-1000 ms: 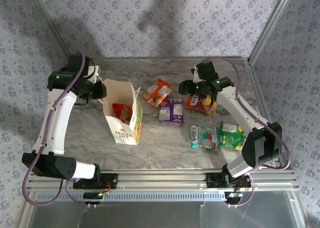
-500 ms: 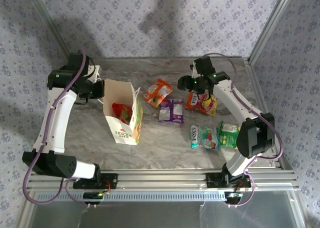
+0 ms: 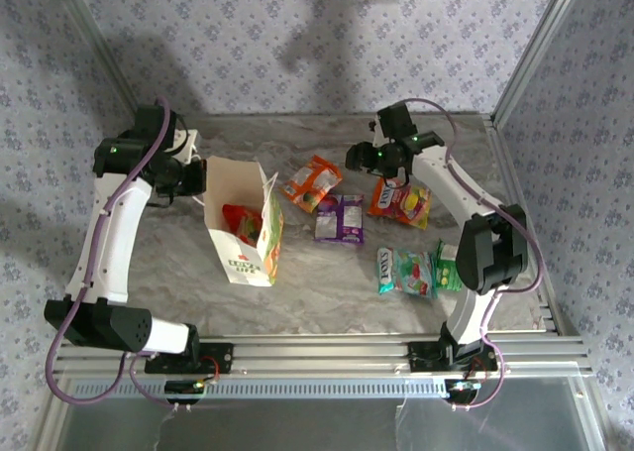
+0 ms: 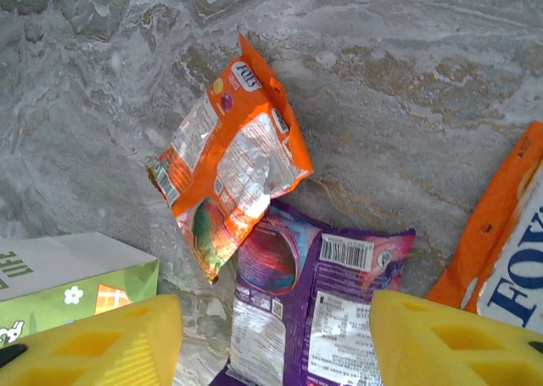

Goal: Place the snacks into the paper bag

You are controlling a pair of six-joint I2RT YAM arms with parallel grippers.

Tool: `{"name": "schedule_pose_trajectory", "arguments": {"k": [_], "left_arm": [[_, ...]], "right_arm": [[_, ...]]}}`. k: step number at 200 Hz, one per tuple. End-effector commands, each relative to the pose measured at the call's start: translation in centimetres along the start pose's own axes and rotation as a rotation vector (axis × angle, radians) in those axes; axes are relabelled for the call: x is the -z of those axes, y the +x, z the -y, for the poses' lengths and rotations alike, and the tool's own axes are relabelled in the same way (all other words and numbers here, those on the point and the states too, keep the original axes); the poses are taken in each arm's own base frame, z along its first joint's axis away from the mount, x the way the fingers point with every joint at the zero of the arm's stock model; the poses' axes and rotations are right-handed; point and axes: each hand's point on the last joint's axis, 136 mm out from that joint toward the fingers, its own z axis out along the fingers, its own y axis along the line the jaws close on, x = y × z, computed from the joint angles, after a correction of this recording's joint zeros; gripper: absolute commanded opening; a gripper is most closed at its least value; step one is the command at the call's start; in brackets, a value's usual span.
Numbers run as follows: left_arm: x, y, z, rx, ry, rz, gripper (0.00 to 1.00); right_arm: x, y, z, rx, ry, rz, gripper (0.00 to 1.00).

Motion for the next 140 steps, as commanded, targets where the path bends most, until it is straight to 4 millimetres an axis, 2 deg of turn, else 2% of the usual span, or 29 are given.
{"name": "schedule_pose_trajectory", "arguments": {"k": [1,66,140], "left_arm": [[0.3,0.4,-0.3,-0.01,-0.007,-0.017,0.0],[0.1,1.2,-0.6,-0.01,-0.007,-0.022,0.0],[0.0,1.2,-0.7,-0.014,0.005,-0.023,0.0]], "right_arm": [[0.0,-0.6,-0.3,0.016,-0.012,-0.013,0.62],[-1.8,-0.7,-0.1,0.002,-0.012,-0.04,0.62],[-6.1,-0.4,-0.6,-0.01,-0.037,-0.104,0.62]]}}
